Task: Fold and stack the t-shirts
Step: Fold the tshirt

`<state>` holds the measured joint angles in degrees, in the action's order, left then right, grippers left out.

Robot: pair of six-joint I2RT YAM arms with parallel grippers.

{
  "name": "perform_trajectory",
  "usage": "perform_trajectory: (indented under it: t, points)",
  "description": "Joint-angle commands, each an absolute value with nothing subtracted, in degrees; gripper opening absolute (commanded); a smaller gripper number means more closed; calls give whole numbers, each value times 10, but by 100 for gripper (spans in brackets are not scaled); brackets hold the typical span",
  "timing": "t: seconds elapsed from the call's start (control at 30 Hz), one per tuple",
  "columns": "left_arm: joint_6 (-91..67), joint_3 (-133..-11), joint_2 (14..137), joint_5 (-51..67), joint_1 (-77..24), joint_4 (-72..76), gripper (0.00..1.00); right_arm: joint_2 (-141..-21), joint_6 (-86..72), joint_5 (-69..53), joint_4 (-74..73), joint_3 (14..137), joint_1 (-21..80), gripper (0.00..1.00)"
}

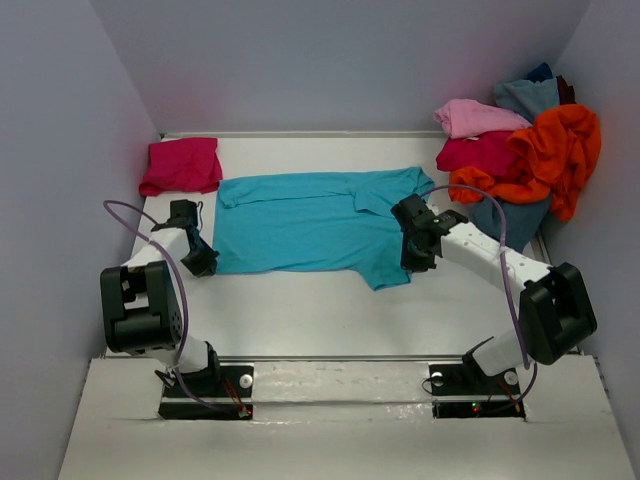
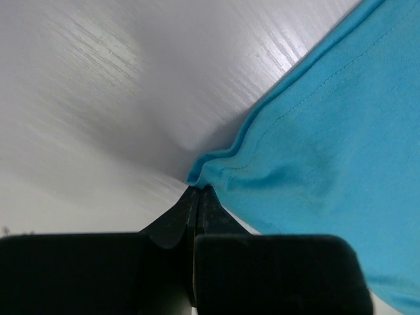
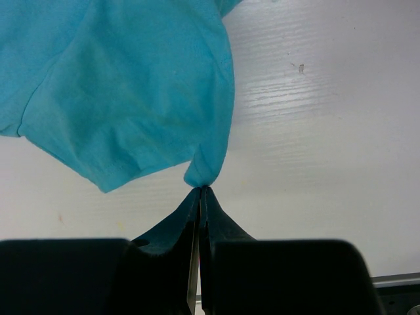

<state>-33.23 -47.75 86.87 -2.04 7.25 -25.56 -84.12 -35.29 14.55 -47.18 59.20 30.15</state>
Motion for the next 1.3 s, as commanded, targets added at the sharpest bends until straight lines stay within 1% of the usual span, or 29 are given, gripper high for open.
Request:
perform_trajectory:
  t: [0.0, 0.33, 0.6, 1.03, 1.27]
  points:
    - [-318, -500, 822, -39, 76, -288, 6, -832, -346, 151, -480, 624, 308, 7]
    - [-297, -526, 742, -66, 76, -345, 6, -785, -345, 166, -531, 670, 308, 7]
    - [-294, -559, 747, -71, 76, -352, 6, -770, -345, 173, -553, 711, 308, 7]
    - [-300, -656, 865, -80, 76, -320, 6, -861, -319, 237, -542, 824, 308, 7]
    - [-305, -720, 937, -71, 76, -308, 6, -918, -296, 250, -533, 896, 284, 7]
